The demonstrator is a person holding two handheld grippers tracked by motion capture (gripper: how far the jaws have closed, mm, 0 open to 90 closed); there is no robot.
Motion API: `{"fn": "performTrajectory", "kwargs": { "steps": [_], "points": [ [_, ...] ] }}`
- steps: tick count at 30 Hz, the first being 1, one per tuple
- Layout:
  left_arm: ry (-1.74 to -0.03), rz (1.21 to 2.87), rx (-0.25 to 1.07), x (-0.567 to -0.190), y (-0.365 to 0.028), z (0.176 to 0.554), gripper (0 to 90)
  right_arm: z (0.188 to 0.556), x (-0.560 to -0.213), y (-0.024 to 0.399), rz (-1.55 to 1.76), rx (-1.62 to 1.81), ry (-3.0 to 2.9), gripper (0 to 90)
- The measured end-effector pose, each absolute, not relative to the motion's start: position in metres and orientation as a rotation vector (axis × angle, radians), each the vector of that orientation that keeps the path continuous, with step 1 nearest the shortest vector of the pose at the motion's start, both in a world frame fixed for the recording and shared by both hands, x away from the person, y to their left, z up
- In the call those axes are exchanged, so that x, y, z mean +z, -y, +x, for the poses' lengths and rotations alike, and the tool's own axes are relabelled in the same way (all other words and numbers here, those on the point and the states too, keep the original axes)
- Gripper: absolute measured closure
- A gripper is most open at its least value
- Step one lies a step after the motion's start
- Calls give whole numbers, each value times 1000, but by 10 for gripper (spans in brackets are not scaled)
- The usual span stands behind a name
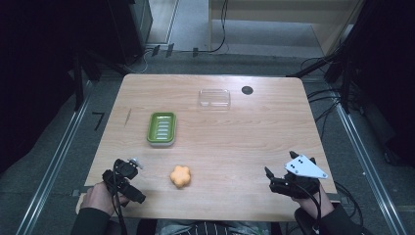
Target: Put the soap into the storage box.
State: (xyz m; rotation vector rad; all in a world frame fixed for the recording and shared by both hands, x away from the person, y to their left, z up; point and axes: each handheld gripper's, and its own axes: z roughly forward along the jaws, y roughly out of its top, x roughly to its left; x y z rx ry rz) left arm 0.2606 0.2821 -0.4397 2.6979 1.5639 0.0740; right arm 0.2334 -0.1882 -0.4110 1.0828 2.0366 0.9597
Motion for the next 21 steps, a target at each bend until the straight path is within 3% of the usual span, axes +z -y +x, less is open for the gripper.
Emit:
{"fn": "performTrajectory", "kwargs": {
  "steps": [21],
  "points": [
    [-1485, 2710, 61, -436, -267, 259, 7, 233, -411, 187, 1072, 955, -2044, 137]
  ]
}}
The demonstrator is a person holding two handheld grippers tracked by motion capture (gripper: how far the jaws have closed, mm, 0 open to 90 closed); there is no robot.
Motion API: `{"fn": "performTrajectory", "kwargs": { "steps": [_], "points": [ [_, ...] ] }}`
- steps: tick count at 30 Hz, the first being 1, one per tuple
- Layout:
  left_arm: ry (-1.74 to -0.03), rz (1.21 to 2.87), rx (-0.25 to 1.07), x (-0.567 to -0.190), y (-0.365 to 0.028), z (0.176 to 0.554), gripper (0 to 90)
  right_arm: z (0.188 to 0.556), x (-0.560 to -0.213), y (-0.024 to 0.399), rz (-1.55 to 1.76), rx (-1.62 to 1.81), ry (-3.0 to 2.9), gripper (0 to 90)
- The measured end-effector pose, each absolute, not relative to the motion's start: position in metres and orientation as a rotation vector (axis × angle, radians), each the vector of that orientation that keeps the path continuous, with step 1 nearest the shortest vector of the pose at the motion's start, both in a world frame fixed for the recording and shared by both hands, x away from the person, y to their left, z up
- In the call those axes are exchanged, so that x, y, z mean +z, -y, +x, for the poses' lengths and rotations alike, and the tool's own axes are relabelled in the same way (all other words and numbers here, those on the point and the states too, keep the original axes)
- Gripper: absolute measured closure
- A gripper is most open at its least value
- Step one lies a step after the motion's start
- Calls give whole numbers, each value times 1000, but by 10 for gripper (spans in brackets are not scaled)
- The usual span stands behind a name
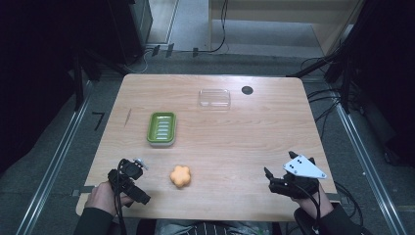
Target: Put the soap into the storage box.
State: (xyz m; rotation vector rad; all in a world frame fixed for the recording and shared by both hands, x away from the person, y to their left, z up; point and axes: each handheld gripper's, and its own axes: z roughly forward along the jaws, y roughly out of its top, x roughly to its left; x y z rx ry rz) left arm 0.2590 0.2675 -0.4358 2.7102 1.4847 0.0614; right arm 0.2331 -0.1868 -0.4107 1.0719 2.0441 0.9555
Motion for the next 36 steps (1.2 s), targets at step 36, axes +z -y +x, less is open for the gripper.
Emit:
{"fn": "performTrajectory", "kwargs": {
  "steps": [36],
  "points": [
    [-1313, 2687, 68, -431, -208, 269, 0, 233, -411, 188, 1082, 945, -2039, 137]
  ]
}}
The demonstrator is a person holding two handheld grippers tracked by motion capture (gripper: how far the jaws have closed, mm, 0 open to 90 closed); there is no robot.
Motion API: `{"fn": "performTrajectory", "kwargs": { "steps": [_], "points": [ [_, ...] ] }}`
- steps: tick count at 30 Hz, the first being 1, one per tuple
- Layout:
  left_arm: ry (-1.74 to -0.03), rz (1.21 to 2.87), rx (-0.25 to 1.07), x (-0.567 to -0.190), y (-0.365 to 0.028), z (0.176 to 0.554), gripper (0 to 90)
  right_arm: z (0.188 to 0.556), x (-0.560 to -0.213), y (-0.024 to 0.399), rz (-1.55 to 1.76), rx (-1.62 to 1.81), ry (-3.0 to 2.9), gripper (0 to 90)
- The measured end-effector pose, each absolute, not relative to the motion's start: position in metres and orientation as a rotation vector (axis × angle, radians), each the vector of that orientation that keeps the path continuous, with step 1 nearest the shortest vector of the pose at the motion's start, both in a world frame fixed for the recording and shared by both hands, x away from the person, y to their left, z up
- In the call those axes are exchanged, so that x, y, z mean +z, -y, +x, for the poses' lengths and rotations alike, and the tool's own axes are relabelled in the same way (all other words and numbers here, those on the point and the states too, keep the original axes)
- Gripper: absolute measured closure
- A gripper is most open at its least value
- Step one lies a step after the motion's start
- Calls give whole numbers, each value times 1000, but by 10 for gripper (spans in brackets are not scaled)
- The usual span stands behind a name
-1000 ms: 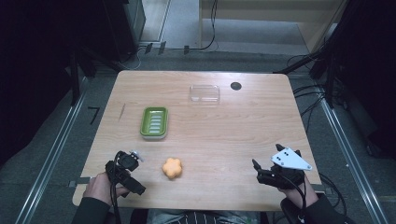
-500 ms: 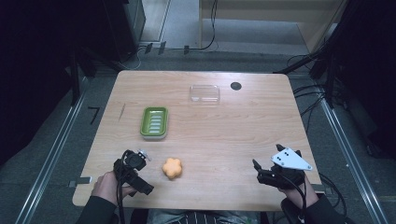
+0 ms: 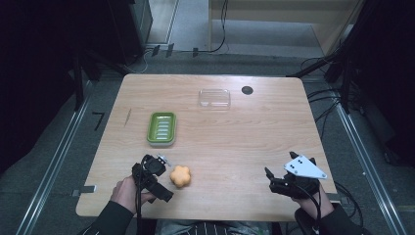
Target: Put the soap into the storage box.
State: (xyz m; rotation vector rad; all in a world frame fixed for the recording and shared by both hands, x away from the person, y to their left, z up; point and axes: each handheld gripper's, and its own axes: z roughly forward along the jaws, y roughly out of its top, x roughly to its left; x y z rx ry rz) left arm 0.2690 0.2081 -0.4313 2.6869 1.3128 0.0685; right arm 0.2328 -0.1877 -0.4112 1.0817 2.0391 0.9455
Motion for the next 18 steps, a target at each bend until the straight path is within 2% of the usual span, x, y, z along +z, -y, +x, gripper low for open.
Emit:
{"fn": "performTrajectory", "kwargs": {
  "steps": [12, 17, 18],
  "points": [
    [-1304, 2701, 74, -438, -191, 282, 0, 233, -411, 188, 1087, 946, -2038, 137],
    [-1280, 2692, 74, -441, -181, 287, 86, 233, -412, 189, 1086, 945, -2041, 137],
    [-1269, 2696, 79, -441, -179, 289, 137, 233, -412, 189, 1088, 947, -2041, 137]
  ]
}}
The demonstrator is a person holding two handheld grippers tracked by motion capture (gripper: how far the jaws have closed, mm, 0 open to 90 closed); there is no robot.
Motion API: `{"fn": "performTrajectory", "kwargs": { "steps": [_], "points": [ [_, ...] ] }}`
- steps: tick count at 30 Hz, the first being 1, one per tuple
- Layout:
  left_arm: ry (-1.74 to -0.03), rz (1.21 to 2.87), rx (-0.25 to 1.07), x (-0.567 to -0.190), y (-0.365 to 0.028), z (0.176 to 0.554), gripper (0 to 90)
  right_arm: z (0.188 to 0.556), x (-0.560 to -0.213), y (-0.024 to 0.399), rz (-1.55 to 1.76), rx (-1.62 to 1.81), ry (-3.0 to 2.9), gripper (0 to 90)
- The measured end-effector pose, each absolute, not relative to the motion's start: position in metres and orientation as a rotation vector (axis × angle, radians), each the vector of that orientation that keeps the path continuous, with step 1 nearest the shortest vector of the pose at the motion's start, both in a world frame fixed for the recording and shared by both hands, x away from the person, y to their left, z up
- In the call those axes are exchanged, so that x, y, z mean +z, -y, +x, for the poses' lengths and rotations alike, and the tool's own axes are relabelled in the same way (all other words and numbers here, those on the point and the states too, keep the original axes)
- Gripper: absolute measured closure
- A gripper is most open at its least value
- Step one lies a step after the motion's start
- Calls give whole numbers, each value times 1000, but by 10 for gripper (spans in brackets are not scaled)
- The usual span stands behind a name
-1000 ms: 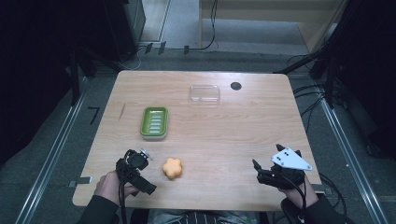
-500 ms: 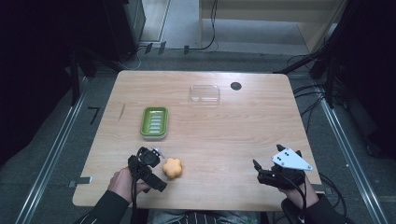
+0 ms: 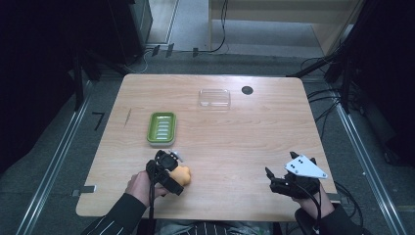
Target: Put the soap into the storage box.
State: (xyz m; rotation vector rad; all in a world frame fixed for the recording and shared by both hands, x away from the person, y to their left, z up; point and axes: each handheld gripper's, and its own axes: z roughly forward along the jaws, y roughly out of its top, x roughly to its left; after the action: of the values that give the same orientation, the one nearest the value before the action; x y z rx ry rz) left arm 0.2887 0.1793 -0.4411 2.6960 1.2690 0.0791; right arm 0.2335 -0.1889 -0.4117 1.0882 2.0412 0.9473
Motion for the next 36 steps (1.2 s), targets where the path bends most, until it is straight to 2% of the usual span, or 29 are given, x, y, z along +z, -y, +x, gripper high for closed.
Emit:
{"fn": "performTrajectory", "kwargs": {
  "steps": [4, 10, 12, 21, 24, 27, 36],
  "points": [
    [-1253, 2708, 69, -444, -173, 292, 167, 233, -412, 189, 1086, 945, -2042, 137],
    [-1231, 2725, 92, -445, -169, 293, 354, 233, -412, 190, 1085, 948, -2040, 137],
    [-1221, 2726, 87, -445, -170, 293, 384, 233, -412, 190, 1092, 949, -2037, 137],
    [-1147, 2772, 74, -445, -175, 294, 392, 233, -412, 190, 1094, 950, -2039, 137],
    [-1158, 2769, 76, -445, -174, 294, 385, 233, -412, 190, 1094, 951, -2039, 137],
    [-1180, 2765, 89, -446, -174, 295, 317, 233, -412, 190, 1095, 952, -2038, 137],
    [-1196, 2768, 91, -449, -170, 296, 322, 233, -412, 190, 1093, 947, -2040, 137]
  ]
}}
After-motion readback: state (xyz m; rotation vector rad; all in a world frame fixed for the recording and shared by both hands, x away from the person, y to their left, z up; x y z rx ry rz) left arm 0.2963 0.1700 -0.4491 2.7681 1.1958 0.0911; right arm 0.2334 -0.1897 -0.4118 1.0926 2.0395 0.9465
